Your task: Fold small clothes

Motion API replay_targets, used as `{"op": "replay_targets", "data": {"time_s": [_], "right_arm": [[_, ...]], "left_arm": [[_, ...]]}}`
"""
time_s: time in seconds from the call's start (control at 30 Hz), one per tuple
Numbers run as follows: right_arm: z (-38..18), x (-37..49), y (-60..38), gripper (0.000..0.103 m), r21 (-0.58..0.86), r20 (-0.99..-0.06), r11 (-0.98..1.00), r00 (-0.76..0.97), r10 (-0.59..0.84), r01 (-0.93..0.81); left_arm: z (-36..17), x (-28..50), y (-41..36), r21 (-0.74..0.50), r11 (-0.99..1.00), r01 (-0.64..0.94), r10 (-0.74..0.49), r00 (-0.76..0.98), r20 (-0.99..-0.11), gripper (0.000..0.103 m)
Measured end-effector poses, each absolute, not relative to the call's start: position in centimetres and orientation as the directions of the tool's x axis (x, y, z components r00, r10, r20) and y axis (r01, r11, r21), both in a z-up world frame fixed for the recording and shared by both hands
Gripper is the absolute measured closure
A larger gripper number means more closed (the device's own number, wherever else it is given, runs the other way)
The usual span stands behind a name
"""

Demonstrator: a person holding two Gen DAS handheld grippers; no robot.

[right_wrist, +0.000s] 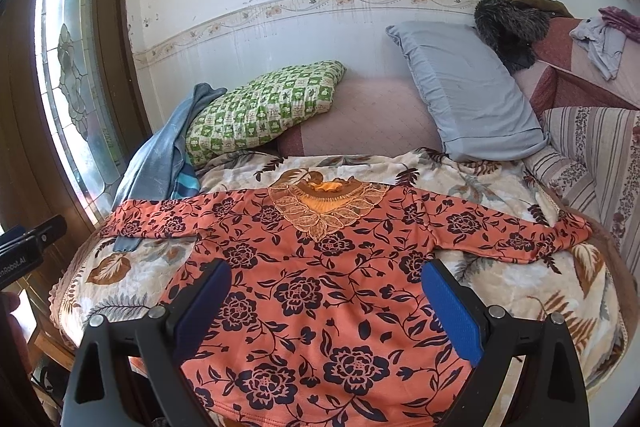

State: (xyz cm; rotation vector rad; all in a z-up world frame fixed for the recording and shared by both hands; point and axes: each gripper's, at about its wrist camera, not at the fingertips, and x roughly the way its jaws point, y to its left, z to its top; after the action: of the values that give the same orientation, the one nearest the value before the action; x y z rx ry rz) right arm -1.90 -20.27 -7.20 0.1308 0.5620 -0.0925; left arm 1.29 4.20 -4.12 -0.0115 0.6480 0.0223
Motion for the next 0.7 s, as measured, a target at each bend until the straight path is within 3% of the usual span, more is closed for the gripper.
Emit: {"op": "replay_targets", "data": {"time_s": [0.17, 0.37, 0.53, 0.7], "right_arm": [[-7.6, -2.4, -23.5, 0.006, 0.114, -0.530, 0.977, 0.842, -0.095, 0.182], [-8.8, -3.1, -30.5, 0.006, 0.173, -0.538, 0.933, 0.824, -0.180, 0.316], [-10.5, -3.2, -38.8, 0.006, 0.241, -0.552, 0.862, 0.794, -0.256, 0.445], [-13.4, -2.5, -48.8, 0.006, 0.364, -0.608, 0.733, 0.743, -0.280, 0.574]], "left_arm": [[-8.8, -0.2, 0.8, -0.133, 0.987, 0.086, -0.156, 0.671, -0.725, 0.000], [-10.5, -4.2, -3.0, -0.165, 0.958, 0.236, -0.281, 0.640, -0.715, 0.000], [-11.3, -4.9, -5.1, -0.120, 0.935, 0.333, -0.302, 0.574, -0.761, 0.000], [-12.5, -4.1, -5.6, -0.104, 0.939, 0.327, -0.274, 0.533, -0.801, 0.000]]}}
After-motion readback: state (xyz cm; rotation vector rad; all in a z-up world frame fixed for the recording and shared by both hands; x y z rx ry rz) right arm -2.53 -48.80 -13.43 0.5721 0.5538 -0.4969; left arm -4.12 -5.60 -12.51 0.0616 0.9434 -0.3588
